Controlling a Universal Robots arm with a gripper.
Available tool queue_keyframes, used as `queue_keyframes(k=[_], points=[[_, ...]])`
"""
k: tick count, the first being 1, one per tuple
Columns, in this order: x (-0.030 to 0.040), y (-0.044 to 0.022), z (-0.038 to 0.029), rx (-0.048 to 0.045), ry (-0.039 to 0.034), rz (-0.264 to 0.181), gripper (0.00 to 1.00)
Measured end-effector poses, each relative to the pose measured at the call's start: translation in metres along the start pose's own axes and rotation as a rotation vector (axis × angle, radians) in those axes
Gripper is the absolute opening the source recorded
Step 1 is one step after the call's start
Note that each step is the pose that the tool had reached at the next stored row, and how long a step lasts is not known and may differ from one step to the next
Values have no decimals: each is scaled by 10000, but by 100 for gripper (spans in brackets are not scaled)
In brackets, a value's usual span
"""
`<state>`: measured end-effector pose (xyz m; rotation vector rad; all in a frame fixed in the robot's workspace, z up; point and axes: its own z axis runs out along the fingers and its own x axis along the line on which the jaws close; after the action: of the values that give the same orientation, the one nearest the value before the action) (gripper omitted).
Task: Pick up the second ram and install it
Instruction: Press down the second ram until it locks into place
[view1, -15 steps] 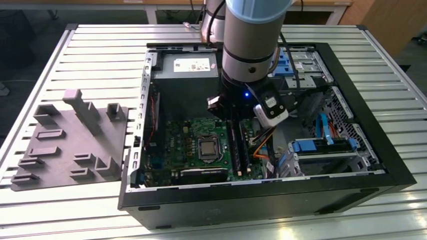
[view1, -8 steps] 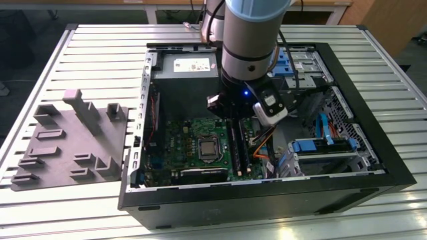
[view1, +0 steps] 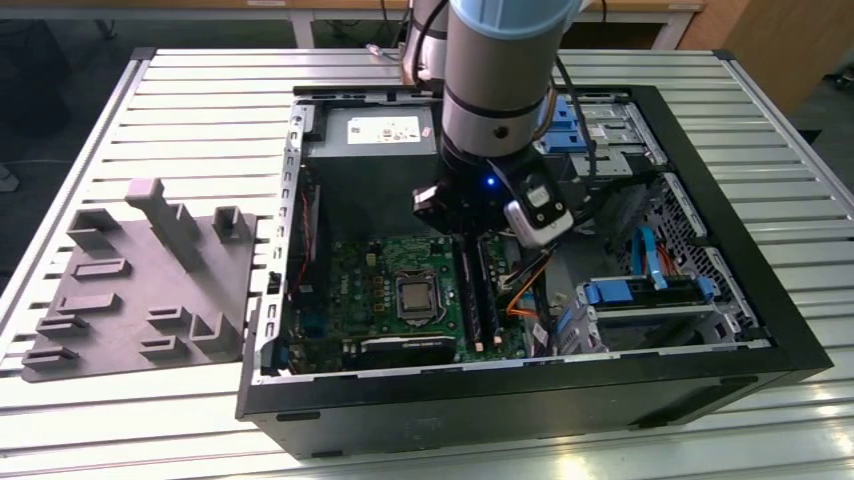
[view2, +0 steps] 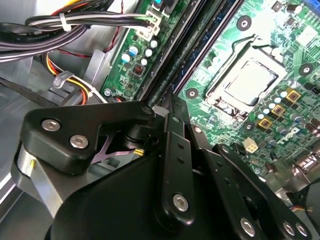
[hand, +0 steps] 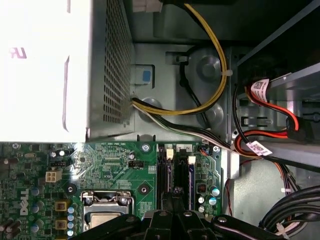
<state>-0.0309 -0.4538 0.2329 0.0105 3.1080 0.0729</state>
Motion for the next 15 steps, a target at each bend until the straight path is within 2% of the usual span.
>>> queue_keyframes(k=[15], points=[[8,63,3,2,-1,41,11]])
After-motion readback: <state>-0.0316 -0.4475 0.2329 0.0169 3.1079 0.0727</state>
